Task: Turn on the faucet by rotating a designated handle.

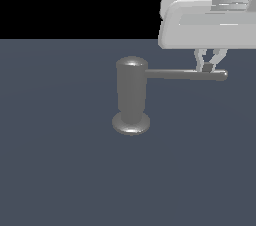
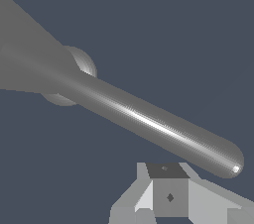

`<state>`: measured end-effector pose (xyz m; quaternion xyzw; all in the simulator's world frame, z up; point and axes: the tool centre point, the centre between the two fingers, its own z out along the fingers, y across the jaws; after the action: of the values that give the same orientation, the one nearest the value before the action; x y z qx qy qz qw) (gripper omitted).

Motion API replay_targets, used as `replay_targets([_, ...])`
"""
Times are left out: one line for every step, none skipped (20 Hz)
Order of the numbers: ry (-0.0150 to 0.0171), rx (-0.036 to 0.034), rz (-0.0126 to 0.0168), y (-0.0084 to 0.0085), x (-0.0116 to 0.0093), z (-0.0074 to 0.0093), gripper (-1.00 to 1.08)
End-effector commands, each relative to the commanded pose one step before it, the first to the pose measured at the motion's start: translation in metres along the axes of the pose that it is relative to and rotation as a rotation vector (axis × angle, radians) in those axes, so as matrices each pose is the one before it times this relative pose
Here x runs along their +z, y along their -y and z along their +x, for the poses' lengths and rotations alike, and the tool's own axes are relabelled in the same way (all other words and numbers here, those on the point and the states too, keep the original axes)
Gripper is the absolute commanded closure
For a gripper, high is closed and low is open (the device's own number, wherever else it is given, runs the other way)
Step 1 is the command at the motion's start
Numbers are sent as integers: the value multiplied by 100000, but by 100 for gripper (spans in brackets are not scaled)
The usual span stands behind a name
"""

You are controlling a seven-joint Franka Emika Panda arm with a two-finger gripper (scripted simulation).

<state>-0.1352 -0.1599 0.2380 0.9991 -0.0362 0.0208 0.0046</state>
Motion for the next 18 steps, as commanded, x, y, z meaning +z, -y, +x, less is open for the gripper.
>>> replay_targets([2003,-9,264,-476,978,306,108])
replay_targets([111,62,23,-229,49,245,108])
replay_targets([94,53,20,-223,41,242,108])
replay_targets([94,53,20,-223,41,241,108])
replay_targets([94,53,20,-223,41,241,108])
replay_targets([94,53,20,-222,41,240,108])
replay_targets([94,53,20,-222,41,240,108])
replay_targets([111,62,24,-226,49,242,108])
replay_targets([84,47,18,-218,36,238,108])
replay_targets([93,53,21,-220,41,239,108])
replay_targets([93,53,21,-220,40,238,108])
replay_targets([110,62,25,-224,49,240,108])
replay_targets([83,47,19,-215,35,236,108])
replay_targets([93,53,21,-218,40,237,108])
replay_targets([93,53,21,-217,40,236,108])
replay_targets([93,53,22,-217,40,235,108])
replay_targets([93,53,22,-216,40,235,108])
replay_targets([93,53,22,-216,39,234,108])
